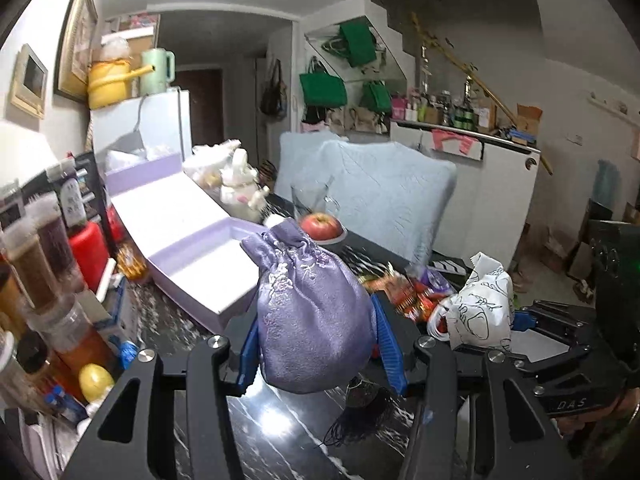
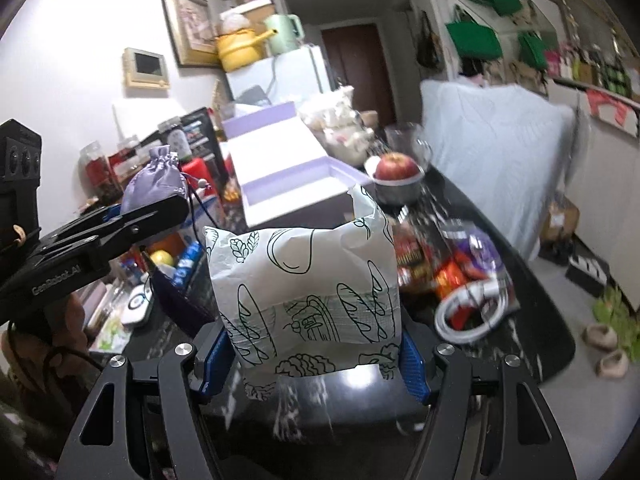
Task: Organize soft objects
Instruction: 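Carry the pouch with the left tool while the right tool carries the bag to the box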
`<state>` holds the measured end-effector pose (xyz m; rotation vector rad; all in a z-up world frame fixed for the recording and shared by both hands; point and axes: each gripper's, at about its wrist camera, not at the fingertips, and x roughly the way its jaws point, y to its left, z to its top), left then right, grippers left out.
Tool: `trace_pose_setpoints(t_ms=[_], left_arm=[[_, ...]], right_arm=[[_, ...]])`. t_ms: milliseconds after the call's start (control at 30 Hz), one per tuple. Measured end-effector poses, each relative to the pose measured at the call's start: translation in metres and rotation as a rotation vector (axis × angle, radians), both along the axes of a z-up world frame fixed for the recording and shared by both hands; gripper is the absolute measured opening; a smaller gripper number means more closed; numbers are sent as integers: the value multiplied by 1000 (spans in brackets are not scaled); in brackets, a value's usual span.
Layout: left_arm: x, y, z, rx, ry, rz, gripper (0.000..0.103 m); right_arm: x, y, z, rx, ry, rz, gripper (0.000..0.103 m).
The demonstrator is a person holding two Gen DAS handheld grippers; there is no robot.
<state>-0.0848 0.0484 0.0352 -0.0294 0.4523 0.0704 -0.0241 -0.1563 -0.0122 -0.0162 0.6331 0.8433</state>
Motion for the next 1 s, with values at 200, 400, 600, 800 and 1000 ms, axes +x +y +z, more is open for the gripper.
trace_pose_setpoints(t_ms=[200,400,600,800,1000], left_arm=[[10,11,13,45,-33,33,50],[32,34,20,36,-32,60,50],[57,61,23,26,-14,101,50],[84,90,25,45,-3,159,50],[106,109,30,84,6,187,50]], right_arm=[[8,16,20,17,-49,38,69],[27,40,35,14,-71,62,69],[51,65,52,23,-103,104,69],[76,92,67,22,-142,138,69],[107,122,76,18,-169,176,69]])
